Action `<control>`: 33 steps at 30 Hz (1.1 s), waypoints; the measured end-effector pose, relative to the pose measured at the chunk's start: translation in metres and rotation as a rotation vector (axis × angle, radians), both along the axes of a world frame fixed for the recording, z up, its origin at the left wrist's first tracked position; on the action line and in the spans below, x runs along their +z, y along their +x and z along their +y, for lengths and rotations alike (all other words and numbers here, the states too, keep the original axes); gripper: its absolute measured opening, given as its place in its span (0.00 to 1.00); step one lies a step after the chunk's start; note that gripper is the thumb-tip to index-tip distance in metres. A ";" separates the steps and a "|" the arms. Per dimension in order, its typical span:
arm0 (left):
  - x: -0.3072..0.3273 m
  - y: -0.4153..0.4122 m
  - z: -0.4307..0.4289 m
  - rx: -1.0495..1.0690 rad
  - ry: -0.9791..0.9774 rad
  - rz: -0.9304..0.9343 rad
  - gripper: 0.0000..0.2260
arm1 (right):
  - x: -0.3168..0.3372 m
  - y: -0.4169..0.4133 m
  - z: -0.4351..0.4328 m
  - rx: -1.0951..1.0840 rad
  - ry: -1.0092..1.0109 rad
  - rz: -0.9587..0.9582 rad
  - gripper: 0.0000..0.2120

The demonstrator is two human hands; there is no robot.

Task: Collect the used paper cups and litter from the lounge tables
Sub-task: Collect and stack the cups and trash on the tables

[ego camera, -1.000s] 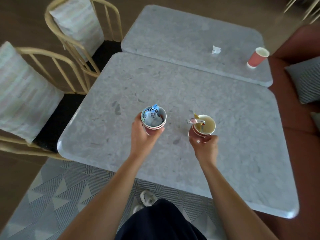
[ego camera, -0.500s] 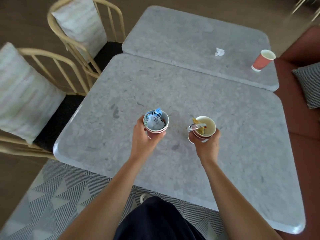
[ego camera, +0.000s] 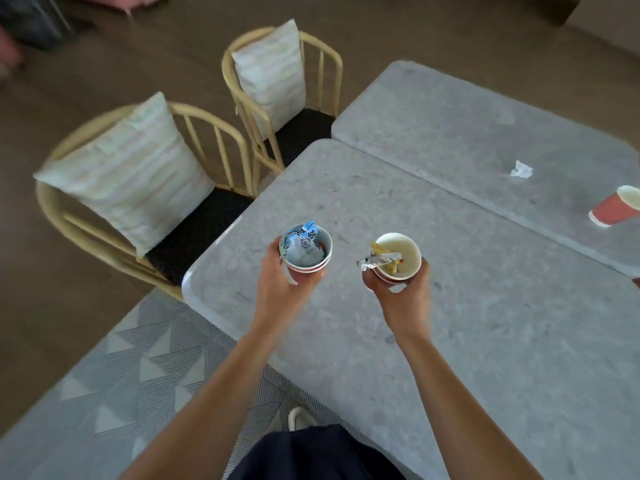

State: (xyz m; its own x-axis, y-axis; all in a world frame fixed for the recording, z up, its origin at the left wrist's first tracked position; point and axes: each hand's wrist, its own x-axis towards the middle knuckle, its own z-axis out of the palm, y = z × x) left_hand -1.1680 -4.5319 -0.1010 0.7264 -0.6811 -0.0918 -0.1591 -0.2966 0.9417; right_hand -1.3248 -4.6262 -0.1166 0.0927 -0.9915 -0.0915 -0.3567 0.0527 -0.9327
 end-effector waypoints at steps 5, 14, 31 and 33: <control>0.017 0.033 0.032 0.186 -0.047 -0.021 0.24 | 0.007 0.051 0.010 0.184 -0.019 0.003 0.31; 0.017 0.115 0.115 0.395 -0.136 0.034 0.28 | 0.021 0.160 0.069 0.397 -0.097 0.054 0.30; 0.026 0.311 0.285 0.561 -0.090 -0.007 0.35 | 0.034 0.374 0.223 0.676 -0.055 0.012 0.35; 0.026 0.329 0.296 0.585 -0.092 -0.001 0.36 | 0.035 0.394 0.231 0.715 -0.041 -0.007 0.33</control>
State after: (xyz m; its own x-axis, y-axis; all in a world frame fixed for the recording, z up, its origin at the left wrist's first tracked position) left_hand -0.8392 -4.2355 -0.0753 0.9838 -0.1722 -0.0505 0.0056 -0.2519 0.9677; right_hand -0.9308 -4.3956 -0.0814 0.7216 -0.6903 -0.0525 -0.2847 -0.2268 -0.9314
